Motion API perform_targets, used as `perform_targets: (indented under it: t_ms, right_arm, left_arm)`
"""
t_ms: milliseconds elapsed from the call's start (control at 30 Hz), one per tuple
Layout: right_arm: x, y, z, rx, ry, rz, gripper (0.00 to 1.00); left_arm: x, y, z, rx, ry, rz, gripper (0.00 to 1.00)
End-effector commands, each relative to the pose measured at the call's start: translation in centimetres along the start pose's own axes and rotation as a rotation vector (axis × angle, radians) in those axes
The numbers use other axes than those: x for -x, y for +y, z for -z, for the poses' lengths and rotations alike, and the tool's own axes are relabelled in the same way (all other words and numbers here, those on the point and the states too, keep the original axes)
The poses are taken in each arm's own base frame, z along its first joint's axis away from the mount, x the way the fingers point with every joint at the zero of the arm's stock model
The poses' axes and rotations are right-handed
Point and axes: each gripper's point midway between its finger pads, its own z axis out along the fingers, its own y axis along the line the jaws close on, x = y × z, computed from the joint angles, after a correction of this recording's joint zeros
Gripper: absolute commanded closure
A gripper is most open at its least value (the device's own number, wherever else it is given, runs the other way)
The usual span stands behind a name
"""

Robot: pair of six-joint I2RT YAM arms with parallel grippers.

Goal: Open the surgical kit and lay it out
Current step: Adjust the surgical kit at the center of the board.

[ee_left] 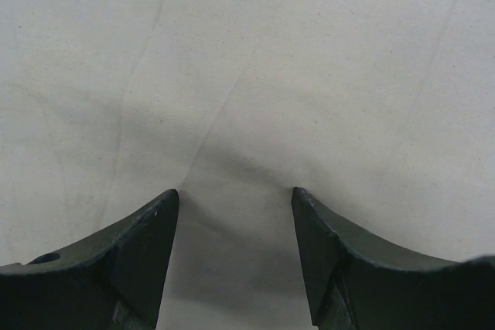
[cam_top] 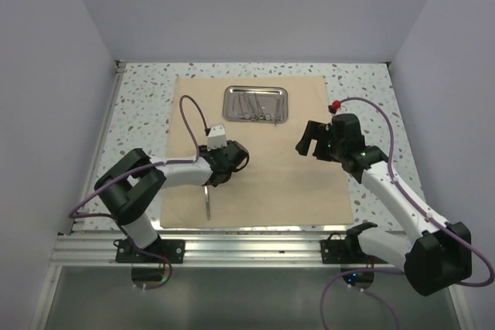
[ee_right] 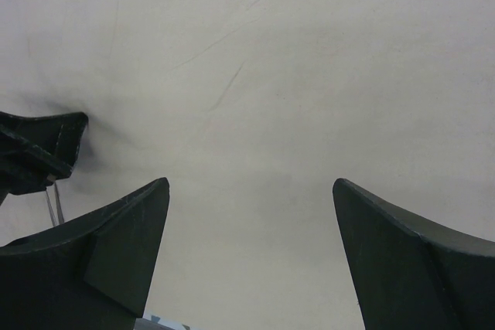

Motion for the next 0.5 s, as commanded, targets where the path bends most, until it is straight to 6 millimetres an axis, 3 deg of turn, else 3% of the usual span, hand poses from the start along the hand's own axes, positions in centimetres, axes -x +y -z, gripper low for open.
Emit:
perform_targets:
  t_ms: [0,100,200,233,367,400,433,467]
  right_arm:
    - [0.5,0.4,0.6,0.017,-0.025,0.018,0.09]
    - [0.5,0.3,0.6,0.012,-0.028,0.015,0.09]
    - [0.5,0.3,0.6,0.013,-0.027,0.016,0.08]
    - [0.5,0.3,0.5,0.013,-0.026,0.016,0.08]
    - [0.5,0.5,0.5,0.021,-0.023,0.016,0.08]
    - [0.5,0.4,0.5,0.021,-0.021,0.016,0.08]
    - [0.6,0.5,0.6,0.021,-0.028,0.014,0.08]
    - [0.5,0.5,0.5,0.023,-0.025,0.016,0.08]
  left_arm:
    - [-10.5,5.7,2.3,0.117,0.356,-0.233,0.34]
    - [-11.6,6.6,3.3,0.116,0.401,-0.216,0.34]
    - [-11.0,5.4,4.1,0.046,0.395,-0.209,0.34]
    - [-10.6,5.8,4.5,0.071,0.389,-0.222,0.34]
    - [-5.3,3.4,4.5,0.084,0.247,-0.233,0.32]
    - [-3.6,3.7,4.5,0.125,0.198,-0.256,0.31]
    - [-1.2,1.9,4.6,0.114,0.150,-0.255,0.31]
    - [0.6,1.7,4.6,0.139,0.100,-0.261,0.30]
